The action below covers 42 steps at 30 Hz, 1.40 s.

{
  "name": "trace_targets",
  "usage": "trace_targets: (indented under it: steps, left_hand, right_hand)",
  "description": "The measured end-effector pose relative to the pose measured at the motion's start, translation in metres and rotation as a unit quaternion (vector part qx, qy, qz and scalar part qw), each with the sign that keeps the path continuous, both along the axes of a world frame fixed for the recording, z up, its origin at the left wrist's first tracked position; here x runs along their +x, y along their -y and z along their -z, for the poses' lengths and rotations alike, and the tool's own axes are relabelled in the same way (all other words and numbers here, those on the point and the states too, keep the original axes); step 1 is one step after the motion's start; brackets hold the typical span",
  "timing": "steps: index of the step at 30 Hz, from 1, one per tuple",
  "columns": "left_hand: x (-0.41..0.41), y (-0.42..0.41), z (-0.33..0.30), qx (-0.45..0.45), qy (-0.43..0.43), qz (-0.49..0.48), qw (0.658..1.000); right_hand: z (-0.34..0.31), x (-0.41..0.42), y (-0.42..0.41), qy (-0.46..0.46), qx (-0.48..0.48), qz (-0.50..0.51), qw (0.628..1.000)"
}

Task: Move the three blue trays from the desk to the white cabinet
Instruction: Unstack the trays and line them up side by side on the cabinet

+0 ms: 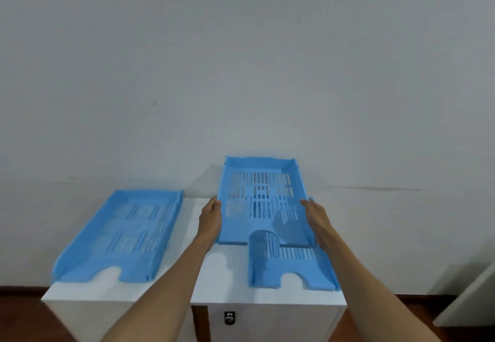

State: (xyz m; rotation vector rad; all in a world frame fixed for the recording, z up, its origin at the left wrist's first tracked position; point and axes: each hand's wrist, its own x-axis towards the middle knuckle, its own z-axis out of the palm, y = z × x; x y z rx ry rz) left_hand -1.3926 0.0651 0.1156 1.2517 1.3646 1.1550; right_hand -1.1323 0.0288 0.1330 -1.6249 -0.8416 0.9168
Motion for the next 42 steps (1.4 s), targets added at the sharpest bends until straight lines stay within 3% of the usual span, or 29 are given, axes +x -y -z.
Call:
trace_targets:
  steps: [12,18,28,35,42]
  left_hand:
    - [-0.139,-0.012,0.047,0.006,-0.102,-0.056,0.993]
    - [-0.169,-0.002,0.082,0.005,-0.128,-0.051,0.991]
    - [-0.16,0.002,0.097,0.029,-0.196,-0.048,0.979]
    - [-0.147,0.021,0.113,0.07,-0.262,-0.101,0.957]
    - [-0.151,0.026,0.127,0.081,-0.265,-0.096,0.956]
  right_hand:
    - [0.056,-0.137,-0.009,0.074,-0.012,-0.033,0.997]
    - [0.086,-0.172,0.003,0.183,-0.012,-0.06,0.981]
    - [0.112,-0.171,0.018,0.268,-0.049,-0.084,0.959]
    - [0.128,-0.164,0.019,0.227,-0.069,-0.066,0.969]
    - [0.146,-0.161,0.023,0.229,-0.033,-0.052,0.971]
